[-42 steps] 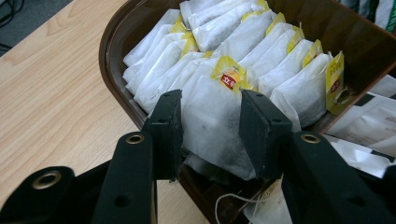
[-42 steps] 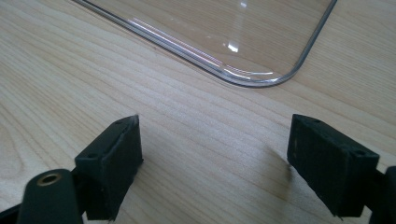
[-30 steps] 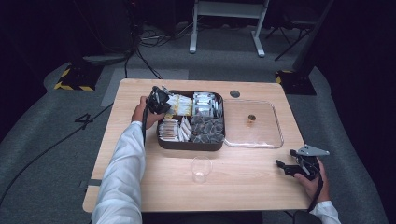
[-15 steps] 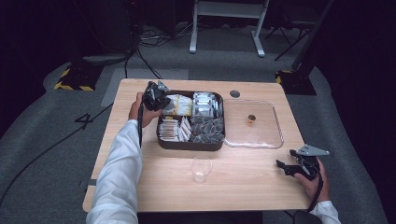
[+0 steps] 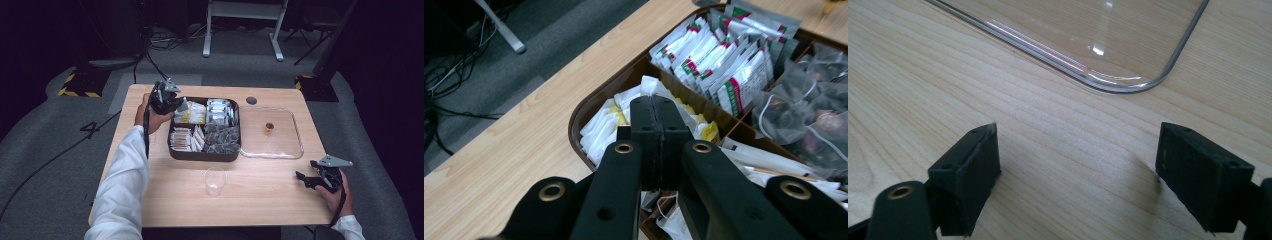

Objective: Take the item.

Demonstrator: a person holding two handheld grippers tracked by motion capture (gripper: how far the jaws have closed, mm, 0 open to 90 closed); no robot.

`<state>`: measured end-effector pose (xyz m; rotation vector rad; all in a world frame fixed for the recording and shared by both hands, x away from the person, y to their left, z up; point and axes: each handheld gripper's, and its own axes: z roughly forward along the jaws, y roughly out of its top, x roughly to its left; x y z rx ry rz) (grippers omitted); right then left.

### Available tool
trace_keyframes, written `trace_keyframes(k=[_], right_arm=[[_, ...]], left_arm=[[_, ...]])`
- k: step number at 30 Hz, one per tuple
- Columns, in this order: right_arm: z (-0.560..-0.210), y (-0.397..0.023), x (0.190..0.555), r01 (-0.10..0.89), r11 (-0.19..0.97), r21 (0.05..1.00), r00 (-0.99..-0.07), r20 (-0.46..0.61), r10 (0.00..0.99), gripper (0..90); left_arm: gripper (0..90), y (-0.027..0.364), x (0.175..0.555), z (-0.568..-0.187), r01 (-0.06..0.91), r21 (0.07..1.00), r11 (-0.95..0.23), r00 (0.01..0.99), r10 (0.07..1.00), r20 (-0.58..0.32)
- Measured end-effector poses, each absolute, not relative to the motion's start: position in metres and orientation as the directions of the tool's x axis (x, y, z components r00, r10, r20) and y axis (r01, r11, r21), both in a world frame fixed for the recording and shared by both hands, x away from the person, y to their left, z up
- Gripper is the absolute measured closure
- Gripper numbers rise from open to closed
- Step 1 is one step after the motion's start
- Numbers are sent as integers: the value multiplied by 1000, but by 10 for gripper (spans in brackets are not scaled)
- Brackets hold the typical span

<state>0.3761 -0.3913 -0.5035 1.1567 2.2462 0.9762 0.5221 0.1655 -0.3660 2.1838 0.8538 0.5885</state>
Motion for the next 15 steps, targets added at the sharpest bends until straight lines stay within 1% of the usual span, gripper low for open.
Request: trace_keyframes(k=[9,15], right_arm=[[-503,-391,376,524,405,749,-560,-55,827,181],[-503,-391,376,525,403,749,-559,-53,827,181]], left_arm=[[890,171,510,-351,367,783,-501,689,713,133],[890,169,497,-344,332,795,-507,711,689,142]])
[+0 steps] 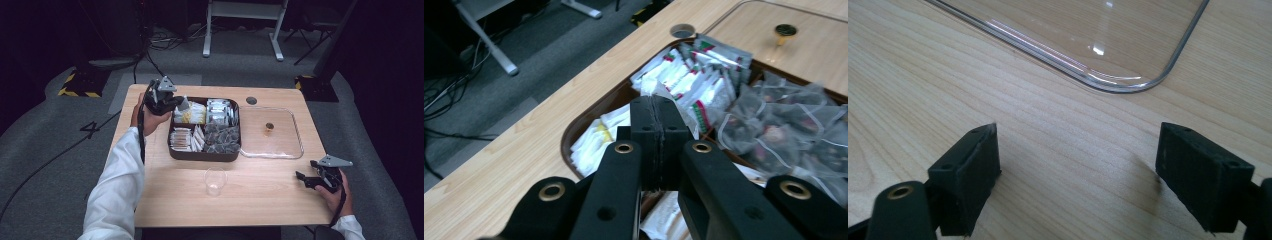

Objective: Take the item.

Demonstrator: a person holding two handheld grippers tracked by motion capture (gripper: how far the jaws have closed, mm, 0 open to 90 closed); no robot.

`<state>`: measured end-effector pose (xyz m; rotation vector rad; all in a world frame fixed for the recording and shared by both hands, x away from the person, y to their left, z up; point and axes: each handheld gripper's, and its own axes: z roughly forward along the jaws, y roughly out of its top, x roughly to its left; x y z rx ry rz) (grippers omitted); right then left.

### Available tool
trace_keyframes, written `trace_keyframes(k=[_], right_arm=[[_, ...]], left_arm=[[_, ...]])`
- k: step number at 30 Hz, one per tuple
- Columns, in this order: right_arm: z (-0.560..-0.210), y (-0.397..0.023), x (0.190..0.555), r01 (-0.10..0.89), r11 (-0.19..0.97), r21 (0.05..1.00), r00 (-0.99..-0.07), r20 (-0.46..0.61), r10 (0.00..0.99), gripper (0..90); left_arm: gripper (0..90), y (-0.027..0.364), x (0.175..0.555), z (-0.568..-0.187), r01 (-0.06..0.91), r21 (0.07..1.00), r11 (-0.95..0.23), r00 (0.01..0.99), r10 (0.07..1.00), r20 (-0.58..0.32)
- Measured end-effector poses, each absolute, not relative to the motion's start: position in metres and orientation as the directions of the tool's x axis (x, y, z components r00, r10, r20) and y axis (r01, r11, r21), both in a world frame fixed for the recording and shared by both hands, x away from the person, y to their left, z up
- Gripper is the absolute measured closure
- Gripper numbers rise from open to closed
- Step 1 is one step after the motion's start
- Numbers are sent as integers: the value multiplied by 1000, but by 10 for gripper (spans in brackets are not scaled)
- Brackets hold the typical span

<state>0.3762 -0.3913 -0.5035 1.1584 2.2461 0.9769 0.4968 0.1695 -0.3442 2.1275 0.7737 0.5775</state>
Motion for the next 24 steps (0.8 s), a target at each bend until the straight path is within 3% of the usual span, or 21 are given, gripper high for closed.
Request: trace_keyframes(k=[24], right_arm=[[-504,-392,377,528,402,748,-559,-50,827,180]], left_arm=[[890,160,435,-338,233,849,-475,808,581,103]])
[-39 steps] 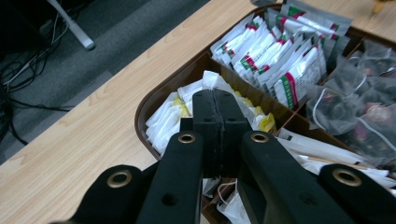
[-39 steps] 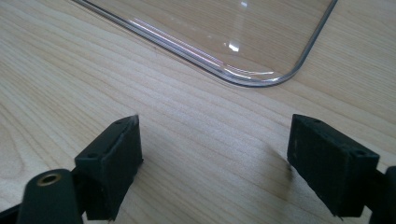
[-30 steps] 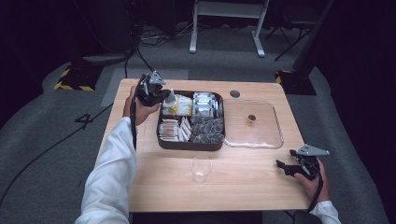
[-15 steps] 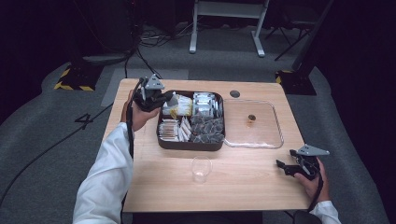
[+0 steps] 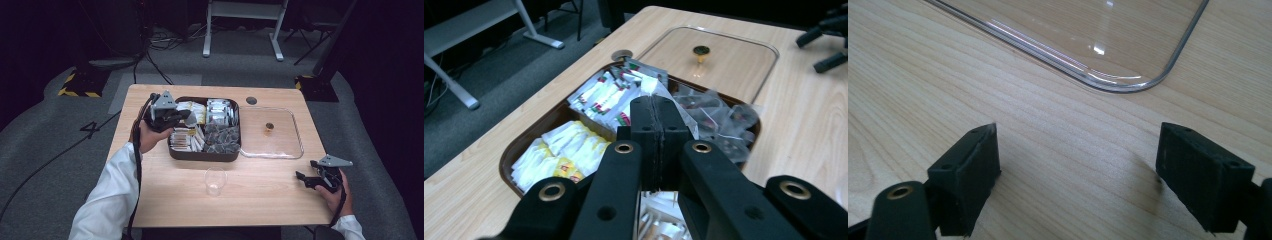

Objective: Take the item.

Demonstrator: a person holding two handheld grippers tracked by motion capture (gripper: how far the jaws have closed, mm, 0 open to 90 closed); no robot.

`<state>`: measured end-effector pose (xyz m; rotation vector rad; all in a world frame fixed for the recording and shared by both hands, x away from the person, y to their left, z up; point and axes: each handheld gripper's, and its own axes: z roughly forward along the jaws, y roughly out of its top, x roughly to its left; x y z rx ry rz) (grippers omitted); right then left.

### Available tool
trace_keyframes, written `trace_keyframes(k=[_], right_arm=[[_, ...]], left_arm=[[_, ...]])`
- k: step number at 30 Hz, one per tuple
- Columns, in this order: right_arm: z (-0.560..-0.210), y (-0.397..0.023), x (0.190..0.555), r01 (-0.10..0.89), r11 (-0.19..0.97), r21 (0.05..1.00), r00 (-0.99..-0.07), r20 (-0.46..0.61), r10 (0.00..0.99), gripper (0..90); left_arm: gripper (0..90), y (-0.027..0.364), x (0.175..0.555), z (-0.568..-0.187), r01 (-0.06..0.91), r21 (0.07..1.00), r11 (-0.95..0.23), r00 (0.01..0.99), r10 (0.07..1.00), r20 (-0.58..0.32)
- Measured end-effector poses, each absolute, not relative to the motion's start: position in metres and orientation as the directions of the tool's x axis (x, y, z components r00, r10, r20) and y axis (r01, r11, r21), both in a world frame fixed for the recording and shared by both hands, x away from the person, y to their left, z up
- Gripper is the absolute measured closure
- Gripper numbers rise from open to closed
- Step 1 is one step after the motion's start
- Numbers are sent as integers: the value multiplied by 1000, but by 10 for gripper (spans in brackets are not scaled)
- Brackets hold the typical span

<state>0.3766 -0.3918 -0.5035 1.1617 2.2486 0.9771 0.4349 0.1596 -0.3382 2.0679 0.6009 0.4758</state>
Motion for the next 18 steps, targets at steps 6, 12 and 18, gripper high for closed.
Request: trace_keyframes(k=[6,12,18], right_arm=[[-504,-392,377,528,402,748,-560,-50,827,180],[-504,-392,377,528,402,748,-559,-50,827,180],[-504,-392,377,528,402,748,-559,-50,827,180]], left_arm=[[890,155,418,-340,208,855,-476,836,540,98],[890,150,402,-341,186,855,-484,860,501,96],[890,142,388,-341,169,861,-479,883,462,83]])
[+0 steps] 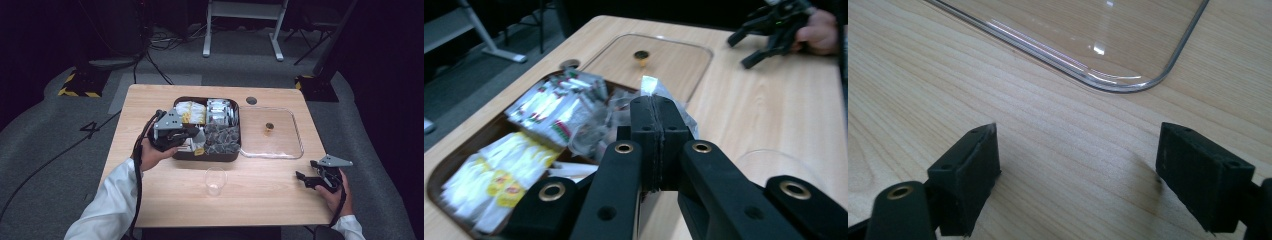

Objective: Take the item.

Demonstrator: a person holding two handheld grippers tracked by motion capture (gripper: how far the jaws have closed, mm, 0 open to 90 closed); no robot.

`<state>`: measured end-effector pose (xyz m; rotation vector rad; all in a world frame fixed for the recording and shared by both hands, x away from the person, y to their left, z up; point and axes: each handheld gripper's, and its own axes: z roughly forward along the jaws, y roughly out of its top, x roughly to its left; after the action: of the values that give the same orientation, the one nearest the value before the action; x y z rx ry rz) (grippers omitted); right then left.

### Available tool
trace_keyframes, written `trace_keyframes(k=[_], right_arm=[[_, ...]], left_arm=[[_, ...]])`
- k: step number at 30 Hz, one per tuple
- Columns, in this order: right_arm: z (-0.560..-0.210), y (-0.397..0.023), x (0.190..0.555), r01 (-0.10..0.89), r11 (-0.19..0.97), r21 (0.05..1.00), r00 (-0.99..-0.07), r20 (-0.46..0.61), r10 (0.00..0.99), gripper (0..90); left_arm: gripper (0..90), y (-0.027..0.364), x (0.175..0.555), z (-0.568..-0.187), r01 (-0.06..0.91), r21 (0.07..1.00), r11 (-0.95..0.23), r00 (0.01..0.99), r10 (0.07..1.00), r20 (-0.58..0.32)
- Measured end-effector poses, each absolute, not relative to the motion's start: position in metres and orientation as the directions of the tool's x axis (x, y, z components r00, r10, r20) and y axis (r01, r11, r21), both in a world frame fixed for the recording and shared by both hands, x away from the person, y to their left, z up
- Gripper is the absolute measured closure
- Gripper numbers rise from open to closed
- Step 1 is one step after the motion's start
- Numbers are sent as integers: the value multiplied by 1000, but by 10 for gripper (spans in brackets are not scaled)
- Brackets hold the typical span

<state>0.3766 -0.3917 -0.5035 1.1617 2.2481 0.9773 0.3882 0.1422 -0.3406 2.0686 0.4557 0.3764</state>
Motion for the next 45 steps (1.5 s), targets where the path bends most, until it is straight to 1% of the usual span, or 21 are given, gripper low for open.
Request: trace_keyframes(k=[4,20,28,30,32,38,45], right_arm=[[-504,-392,377,530,400,748,-559,-47,828,180],[-504,-392,377,530,400,748,-559,-47,828,180],[-504,-392,377,531,400,747,-559,-46,828,179],[-504,-392,377,531,400,747,-559,-46,828,179],[-504,-392,377,531,400,747,-559,-46,828,179],[-504,-392,377,531,400,747,-559,-46,828,179],[-504,-392,377,531,400,747,-559,-46,828,179]], left_arm=[[890,136,380,-340,151,852,-502,895,435,98],[889,111,359,-352,141,848,-511,945,325,39],[888,95,348,-369,133,824,-550,966,259,16],[888,91,347,-374,129,815,-565,968,251,21],[887,89,347,-380,140,811,-568,970,241,2],[882,82,347,-395,149,791,-593,973,233,-9],[860,77,346,-407,142,769,-623,974,227,4]])
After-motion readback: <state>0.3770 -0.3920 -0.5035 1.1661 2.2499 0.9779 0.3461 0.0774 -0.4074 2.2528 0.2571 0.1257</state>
